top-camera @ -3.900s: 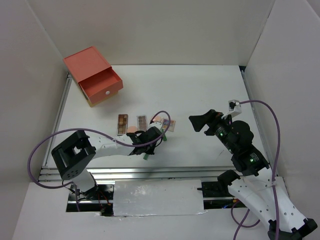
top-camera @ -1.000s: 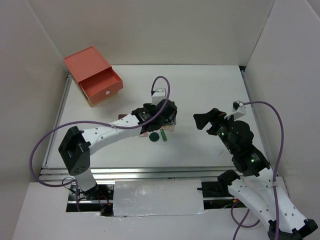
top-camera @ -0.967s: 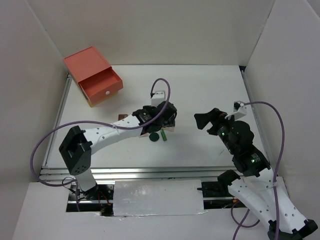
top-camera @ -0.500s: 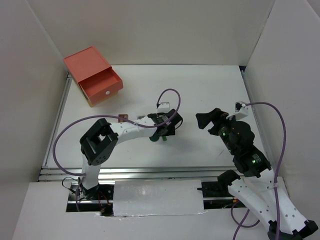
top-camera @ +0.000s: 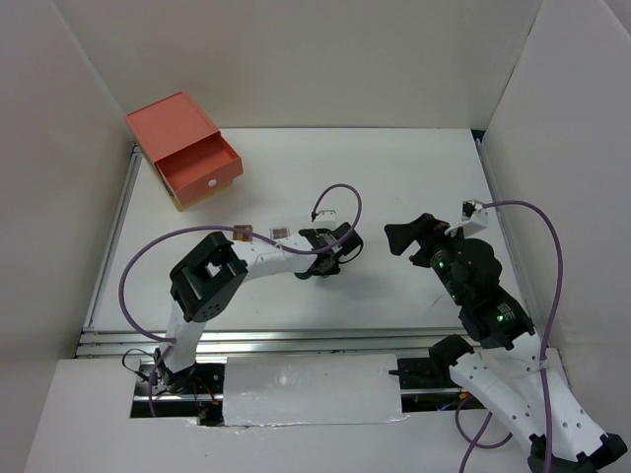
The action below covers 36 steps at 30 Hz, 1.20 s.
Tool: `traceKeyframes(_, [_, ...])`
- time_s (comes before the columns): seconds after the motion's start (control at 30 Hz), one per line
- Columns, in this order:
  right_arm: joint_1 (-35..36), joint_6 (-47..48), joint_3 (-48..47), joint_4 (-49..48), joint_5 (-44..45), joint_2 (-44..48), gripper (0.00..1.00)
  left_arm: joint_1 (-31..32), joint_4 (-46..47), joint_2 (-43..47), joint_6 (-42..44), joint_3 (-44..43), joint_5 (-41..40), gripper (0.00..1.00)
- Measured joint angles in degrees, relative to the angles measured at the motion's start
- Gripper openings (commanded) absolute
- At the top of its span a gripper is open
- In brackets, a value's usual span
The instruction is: Organize the makeup
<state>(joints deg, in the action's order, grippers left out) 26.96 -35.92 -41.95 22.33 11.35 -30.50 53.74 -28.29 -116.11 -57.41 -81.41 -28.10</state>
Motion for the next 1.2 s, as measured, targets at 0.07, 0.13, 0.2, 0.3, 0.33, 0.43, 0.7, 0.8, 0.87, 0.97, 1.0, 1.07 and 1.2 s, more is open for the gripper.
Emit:
traceKeyframes(0.07, [0.0, 0.0, 0.0, 0.0, 0.0, 0.0, 1.0, 0.0, 0.07, 0.0, -0.13, 0.0, 0.02, 0.14])
traceKeyframes(0.13, [0.0, 0.0, 0.02, 0.0, 0.0, 0.0, 1.0, 0.22, 0.2, 0.11, 0.2, 0.02, -0.11, 0.12])
traceKeyframes(0.2, [0.0, 0.0, 0.02, -0.02, 0.02, 0.0, 1.0, 0.74, 0.02, 0.63, 0.22, 0.11, -0.44, 0.1])
traceKeyframes(0.3, [0.0, 0.0, 0.02, -0.04, 0.0, 0.0, 1.0, 2.45, -0.28, 3.98, 1.09, 0.22, -1.46, 0.06])
traceKeyframes(0.33, [0.0, 0.0, 0.02, -0.04, -0.02, -0.04, 1.0, 2.99, -0.17, 5.66, 1.86, 0.22, -1.84, 0.05])
traceKeyframes(0.43, [0.0, 0.0, 0.02, -0.09, -0.09, -0.24, 1.0, 4.46, 0.28, 12.28, 5.46, -0.02, -4.96, 0.02])
traceKeyframes(0.7, [0.0, 0.0, 0.02, -0.76, -0.76, -0.42, 1.0, -7.87, 0.74, 19.15, 17.7, -10.36, -14.86, 0.04])
traceKeyframes(0.8, [0.0, 0.0, 0.02, -0.9, -1.33, -0.42, 1.0, -19.5, 0.09, 18.75, 21.35, -14.88, -14.99, 0.09])
traceKeyframes(0.87, [0.0, 0.02, 0.04, -0.98, -1.51, -0.42, 1.0, -26.29, -0.61, 17.94, 22.95, -18.78, -15.72, 0.09])
traceKeyframes(0.97, [0.0, 0.02, 0.35, -1.57, -1.88, -0.37, 1.0, -32.59, -1.77, 16.41, 24.74, -24.13, -15.28, 0.1])
traceKeyframes(1.0, [0.0, 0.02, 0.35, -1.73, -2.01, -0.44, 1.0, -33.77, -1.86, 15.93, 25.35, -25.29, -15.02, 0.1])
traceKeyframes(1.07, [0.0, 0.04, 0.35, -1.79, -2.25, -0.48, 1.0, -35.65, -2.16, 14.99, 25.97, -26.93, -14.03, 0.11])
traceKeyframes(1.2, [0.0, 0.2, 0.35, -1.84, -2.67, -0.81, 1.0, -38.1, -3.15, 13.62, 26.18, -26.88, -12.07, 0.14])
